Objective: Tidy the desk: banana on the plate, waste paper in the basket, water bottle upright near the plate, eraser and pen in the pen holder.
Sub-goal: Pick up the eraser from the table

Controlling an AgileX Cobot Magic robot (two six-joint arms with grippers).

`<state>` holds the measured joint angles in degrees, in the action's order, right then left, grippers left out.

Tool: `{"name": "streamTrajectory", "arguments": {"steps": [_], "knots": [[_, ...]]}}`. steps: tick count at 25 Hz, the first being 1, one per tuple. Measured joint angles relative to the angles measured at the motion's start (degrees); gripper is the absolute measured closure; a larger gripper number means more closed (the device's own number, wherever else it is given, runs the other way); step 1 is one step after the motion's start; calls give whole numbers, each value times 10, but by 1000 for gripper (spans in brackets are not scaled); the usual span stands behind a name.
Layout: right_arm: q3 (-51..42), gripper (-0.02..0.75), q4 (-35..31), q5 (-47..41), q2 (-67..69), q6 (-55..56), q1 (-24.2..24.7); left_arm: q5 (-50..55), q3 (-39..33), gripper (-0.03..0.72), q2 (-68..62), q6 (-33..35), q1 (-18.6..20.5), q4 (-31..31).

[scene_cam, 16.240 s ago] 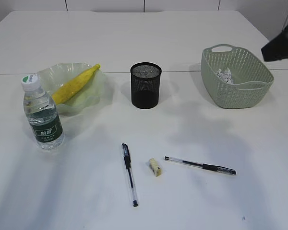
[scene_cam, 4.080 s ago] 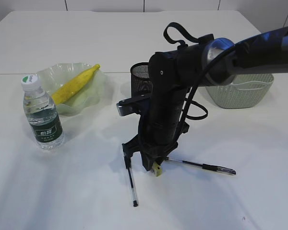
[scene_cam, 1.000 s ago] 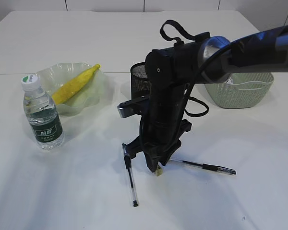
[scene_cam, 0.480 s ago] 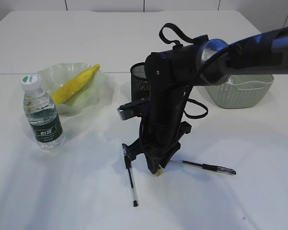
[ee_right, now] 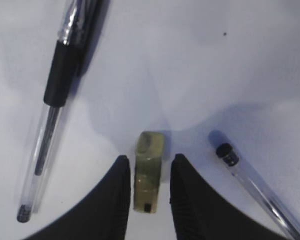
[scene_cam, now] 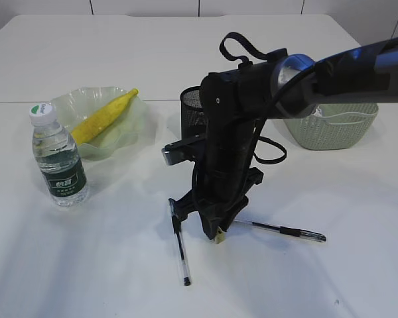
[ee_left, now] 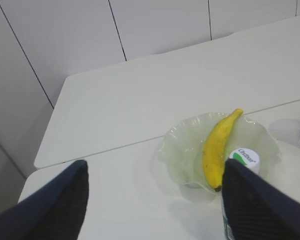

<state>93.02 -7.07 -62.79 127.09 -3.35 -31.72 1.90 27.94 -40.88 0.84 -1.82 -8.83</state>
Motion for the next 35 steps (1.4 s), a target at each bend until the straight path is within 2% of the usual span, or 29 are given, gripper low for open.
{"name": "streamTrajectory", "arguments": {"steps": [21,27,35], "knots": [[0,530,-3,2,8,0,0,0,0,97,0,0,0,0],[0,645,-4,2,8,1,0,0,0,97,0,0,0,0],[7,650,-4,-5,8,1,0,0,0,97,0,0,0,0]]}}
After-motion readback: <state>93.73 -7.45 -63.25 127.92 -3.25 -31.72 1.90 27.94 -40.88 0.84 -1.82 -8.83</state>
